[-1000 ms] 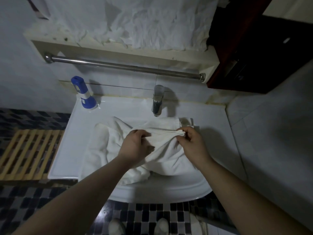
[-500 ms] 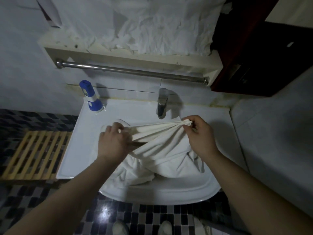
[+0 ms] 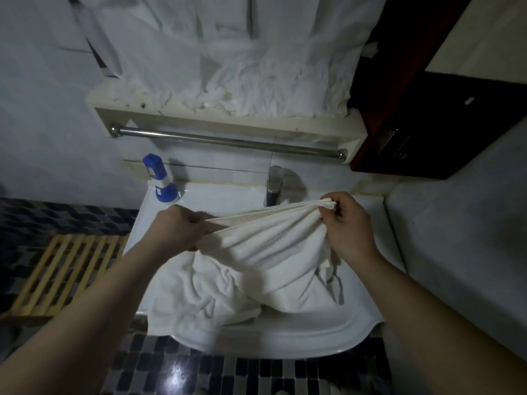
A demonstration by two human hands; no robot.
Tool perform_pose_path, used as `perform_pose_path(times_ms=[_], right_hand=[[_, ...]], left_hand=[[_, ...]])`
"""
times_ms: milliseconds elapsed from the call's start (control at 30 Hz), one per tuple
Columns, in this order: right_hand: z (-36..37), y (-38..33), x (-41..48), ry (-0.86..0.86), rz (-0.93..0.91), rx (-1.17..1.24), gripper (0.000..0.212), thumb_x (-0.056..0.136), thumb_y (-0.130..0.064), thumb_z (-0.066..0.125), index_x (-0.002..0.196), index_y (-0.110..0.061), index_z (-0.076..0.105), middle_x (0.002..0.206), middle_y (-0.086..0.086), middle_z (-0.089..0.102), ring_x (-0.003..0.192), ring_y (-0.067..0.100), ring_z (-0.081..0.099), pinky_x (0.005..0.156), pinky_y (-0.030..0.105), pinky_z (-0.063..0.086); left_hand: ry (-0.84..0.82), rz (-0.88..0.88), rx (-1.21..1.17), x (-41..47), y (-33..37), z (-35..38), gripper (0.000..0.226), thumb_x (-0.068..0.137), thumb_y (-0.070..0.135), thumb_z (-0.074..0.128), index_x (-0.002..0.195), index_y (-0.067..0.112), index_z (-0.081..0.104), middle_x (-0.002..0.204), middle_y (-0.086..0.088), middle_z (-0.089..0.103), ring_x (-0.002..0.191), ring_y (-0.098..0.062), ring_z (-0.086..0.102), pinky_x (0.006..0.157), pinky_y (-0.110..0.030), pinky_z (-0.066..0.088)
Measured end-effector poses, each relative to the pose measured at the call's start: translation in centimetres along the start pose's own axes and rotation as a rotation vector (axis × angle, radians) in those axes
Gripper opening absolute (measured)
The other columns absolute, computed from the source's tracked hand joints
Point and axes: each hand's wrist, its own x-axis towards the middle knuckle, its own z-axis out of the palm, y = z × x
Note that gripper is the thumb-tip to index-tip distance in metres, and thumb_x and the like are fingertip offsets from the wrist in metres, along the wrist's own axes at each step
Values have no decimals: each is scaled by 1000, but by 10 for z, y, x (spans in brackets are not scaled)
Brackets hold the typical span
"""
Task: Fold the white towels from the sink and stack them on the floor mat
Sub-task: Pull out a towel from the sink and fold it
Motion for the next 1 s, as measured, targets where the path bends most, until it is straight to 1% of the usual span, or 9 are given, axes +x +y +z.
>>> perform_pose_path(times_ms=[100, 200, 333, 433, 533, 667, 800, 900, 1000], right_hand=[[-5, -22, 10, 31, -29, 15, 9, 93, -20, 62, 93, -29, 63, 91, -12, 68, 87, 5, 64, 76, 23, 50], [-14, -41, 20, 45, -93, 45, 10, 94, -24, 61, 94, -33, 62, 91, -10, 69, 88, 8, 66, 77, 26, 51], [-32, -69, 30, 63, -164, 46, 10, 96, -25, 60, 94, -34, 61, 89, -8, 69, 87, 8, 66, 75, 24, 48], [-50, -92, 37, 101, -183, 48, 10, 94, -23, 60, 95, -33, 62, 91, -7, 70, 87, 13, 67, 79, 34, 54], [-67, -113, 43, 104, -172, 78, 11, 93, -28, 59, 101, -34, 63, 96, -7, 70, 87, 15, 69, 81, 45, 59], [-95, -155, 46, 119, -195, 233, 11, 98, -21, 57, 106, -25, 64, 105, -1, 68, 82, 16, 69, 60, 30, 61], [-119, -195, 47, 111, -235, 375, 11, 98, -15, 59, 101, -23, 65, 108, -2, 66, 94, 11, 67, 66, 29, 62], [-134, -219, 48, 125, -293, 387, 12, 97, -13, 60, 99, -23, 65, 106, -3, 65, 97, 10, 66, 68, 30, 62], [-144, -235, 51, 143, -333, 388, 11, 97, -12, 60, 102, -19, 65, 108, 1, 65, 98, 11, 66, 66, 27, 62]], left_hand=[[-112, 24, 194, -5, 23, -24, 21, 92, 28, 61, 92, 11, 74, 79, -8, 74, 61, -20, 74, 68, -37, 64], [-101, 26, 354, -12, 39, -47, 28, 92, 29, 57, 99, 9, 75, 72, -6, 74, 60, -19, 74, 62, -34, 64], [20, 66, 419, -27, 61, -77, 38, 86, 48, 60, 84, 12, 73, 65, -3, 72, 55, -16, 72, 63, -32, 63], [152, 174, 351, -41, 83, -106, 50, 79, 63, 63, 70, 15, 75, 58, -1, 72, 48, -12, 69, 69, -31, 60], [178, 232, 286, -54, 103, -132, 35, 80, 52, 68, 72, 19, 78, 58, -1, 72, 54, -14, 70, 71, -34, 61], [105, 220, -154, -72, 130, -159, 25, 88, 26, 69, 71, 9, 74, 71, -9, 70, 64, -20, 69, 59, -32, 62], [50, 239, -599, -87, 153, -179, 24, 98, 3, 47, 90, -3, 68, 84, -14, 76, 68, -22, 73, 56, -29, 61], [166, 330, -682, -100, 171, -193, 27, 96, -1, 42, 85, -3, 67, 82, -13, 75, 68, -22, 73, 56, -32, 63], [325, 398, -593, -106, 186, -206, 26, 96, 1, 43, 85, 2, 66, 95, -14, 67, 82, -31, 68, 56, -34, 63]])
